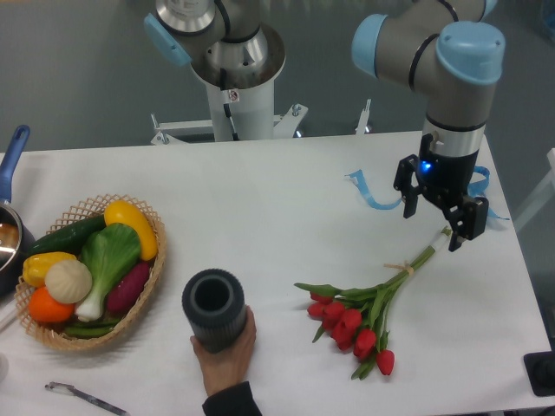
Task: Pick up the flowers from the table
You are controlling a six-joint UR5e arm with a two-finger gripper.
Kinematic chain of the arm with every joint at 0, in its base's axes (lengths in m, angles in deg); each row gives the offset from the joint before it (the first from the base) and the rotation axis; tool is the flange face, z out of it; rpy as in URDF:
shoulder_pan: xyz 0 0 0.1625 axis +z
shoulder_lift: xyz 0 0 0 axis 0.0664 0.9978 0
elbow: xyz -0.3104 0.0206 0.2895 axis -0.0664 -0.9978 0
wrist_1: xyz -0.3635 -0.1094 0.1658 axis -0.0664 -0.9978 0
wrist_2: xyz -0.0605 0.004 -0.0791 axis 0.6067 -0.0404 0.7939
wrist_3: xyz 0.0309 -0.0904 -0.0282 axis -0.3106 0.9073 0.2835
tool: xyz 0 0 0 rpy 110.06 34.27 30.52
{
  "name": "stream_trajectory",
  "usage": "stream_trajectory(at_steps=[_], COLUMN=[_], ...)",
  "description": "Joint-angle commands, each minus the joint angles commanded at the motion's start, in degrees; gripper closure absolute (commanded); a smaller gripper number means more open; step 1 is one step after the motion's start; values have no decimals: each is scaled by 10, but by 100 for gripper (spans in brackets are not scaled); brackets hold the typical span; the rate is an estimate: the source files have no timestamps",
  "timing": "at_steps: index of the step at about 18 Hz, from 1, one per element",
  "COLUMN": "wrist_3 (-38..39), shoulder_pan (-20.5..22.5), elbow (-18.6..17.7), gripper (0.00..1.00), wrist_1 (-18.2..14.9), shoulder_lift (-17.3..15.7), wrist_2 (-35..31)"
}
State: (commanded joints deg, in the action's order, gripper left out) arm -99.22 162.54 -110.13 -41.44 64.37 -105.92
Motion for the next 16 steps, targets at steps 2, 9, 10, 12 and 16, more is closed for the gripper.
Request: stream_trajectory(at_steps=[2,9,10,12,16], wrist_3=[2,20,37,81,104], shoulder_pan=[-1,-20,-22,-31,-40], elbow=[-7,-20,-22,-21,-32], gripper=[0,0,0,0,0], wrist_1=[9,10,10,12,35], shoulder_lift=[5,42,47,57,83], wrist_2=[0,1,-1,-1,-1])
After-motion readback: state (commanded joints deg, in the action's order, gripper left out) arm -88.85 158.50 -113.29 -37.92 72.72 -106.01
